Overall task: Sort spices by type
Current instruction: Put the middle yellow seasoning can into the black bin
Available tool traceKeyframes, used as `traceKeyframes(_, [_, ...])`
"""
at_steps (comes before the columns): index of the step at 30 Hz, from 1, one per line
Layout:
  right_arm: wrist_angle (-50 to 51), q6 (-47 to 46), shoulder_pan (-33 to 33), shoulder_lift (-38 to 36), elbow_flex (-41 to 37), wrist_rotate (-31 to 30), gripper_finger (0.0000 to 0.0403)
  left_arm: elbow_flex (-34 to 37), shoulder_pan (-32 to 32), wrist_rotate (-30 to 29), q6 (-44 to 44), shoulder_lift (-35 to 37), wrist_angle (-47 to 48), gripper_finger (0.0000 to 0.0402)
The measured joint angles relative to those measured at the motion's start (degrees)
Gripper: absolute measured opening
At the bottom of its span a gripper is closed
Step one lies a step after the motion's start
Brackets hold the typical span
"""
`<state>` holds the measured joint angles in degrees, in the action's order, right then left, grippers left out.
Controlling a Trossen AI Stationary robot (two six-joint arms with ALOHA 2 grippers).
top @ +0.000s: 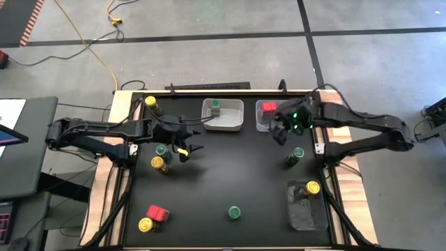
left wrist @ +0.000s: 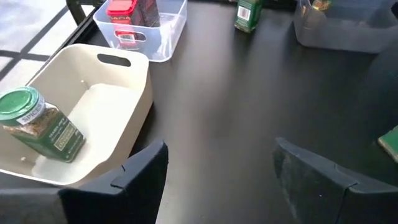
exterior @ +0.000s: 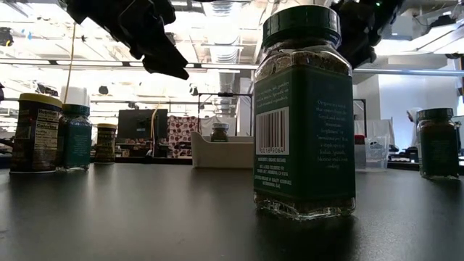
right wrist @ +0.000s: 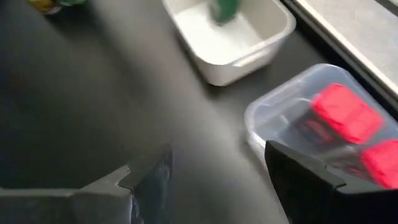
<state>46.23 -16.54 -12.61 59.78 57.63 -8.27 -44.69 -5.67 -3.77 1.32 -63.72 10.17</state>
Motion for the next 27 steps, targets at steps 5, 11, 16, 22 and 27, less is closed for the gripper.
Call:
traceKeyframes(5, [-4.0,-6.0,8.4,3.8,0.0,-3.0,0.0282,0.0,0.3,-1.9,2.0,0.0,3.1,0.0324])
traceKeyframes(11, [-4.8,-8.9,13.6,7.3,0.0,-4.2,0.0282,0.0,0.3,-1.5,9.0,0.0,4.3,0.0350])
traceKeyframes(16, [-4.8,-11.0,14.9,9.5,0.0,-4.3,0.0282,-0.4,0.6,-1.9,15.5,0.0,5.8,0.0348])
traceKeyframes(22, [-3.9,-11.6,15.7,10.9,0.0,-4.1,0.0282,-7.3,1.8,-8.3,24.2,0.0,18.4,0.0347])
traceKeyframes(27, [-3.0,-10.6,16.9,10.5,0.0,-3.8,0.0282,-14.6,5.3,-18.5,35.1,0.0,35.3,0.0347])
